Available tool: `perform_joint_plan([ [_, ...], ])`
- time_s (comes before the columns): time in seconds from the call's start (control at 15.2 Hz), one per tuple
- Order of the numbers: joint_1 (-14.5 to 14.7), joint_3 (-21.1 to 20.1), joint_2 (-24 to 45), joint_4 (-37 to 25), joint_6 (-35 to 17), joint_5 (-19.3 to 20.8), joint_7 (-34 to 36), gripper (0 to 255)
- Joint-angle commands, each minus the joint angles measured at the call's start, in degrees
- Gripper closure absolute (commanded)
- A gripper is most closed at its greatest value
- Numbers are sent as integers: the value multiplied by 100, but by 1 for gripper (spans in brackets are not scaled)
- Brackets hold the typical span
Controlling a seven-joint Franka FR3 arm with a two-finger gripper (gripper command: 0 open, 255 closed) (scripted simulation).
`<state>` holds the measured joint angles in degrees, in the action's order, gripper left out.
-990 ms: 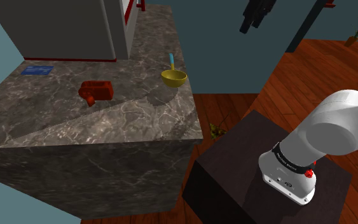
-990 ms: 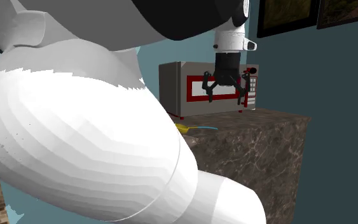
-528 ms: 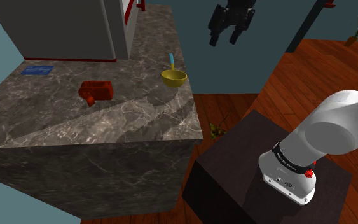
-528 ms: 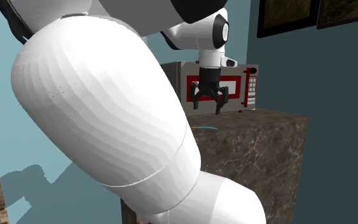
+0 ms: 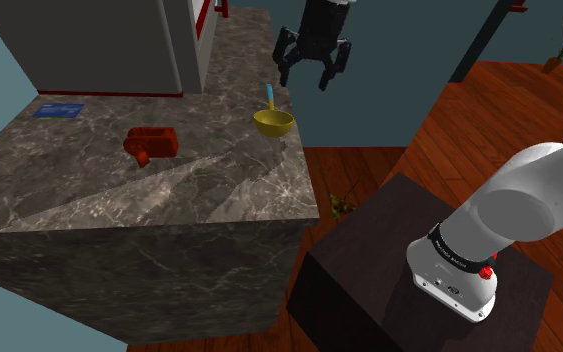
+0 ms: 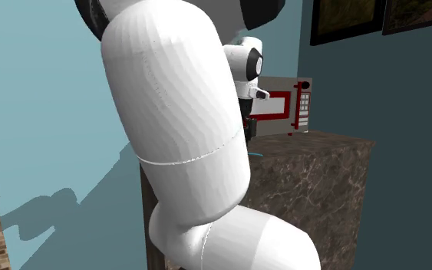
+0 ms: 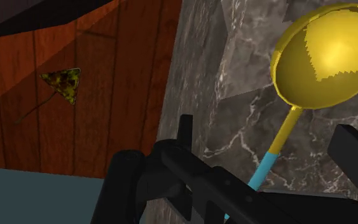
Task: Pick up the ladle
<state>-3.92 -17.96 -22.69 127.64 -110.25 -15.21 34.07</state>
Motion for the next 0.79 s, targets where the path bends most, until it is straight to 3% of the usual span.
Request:
perform_joint_plan([
  [0.0,-48,-212,404,-147,-280,-61,580,0],
  [0.26,-127,-484,1155,-541,-671,-36,1512,0],
  [0.73,-104,-530,1312,-147,-1213,-52,1450,0],
])
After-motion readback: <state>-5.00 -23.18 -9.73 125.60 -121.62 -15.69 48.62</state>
